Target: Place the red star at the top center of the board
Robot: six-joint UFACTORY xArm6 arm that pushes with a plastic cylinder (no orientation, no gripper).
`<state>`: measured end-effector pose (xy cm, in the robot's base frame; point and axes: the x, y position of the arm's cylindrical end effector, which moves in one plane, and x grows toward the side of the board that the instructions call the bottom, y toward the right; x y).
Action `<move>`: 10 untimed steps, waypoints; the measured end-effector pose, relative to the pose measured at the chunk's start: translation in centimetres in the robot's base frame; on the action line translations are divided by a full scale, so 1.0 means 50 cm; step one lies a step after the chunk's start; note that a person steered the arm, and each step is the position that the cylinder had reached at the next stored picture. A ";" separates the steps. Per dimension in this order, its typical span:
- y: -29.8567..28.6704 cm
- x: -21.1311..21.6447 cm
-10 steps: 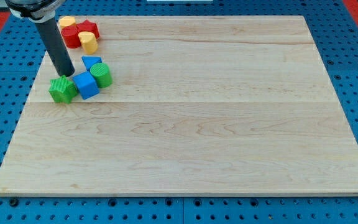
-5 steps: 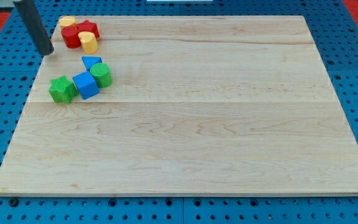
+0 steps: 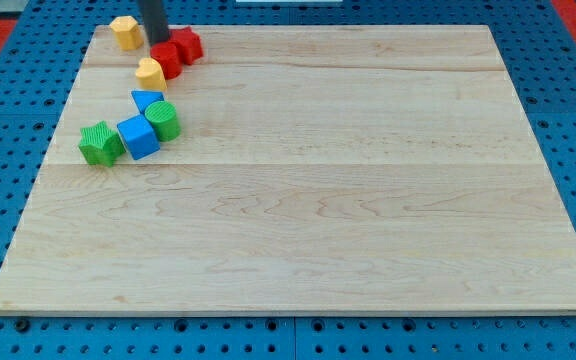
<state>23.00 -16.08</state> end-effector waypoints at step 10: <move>0.473 0.154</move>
<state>30.70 7.57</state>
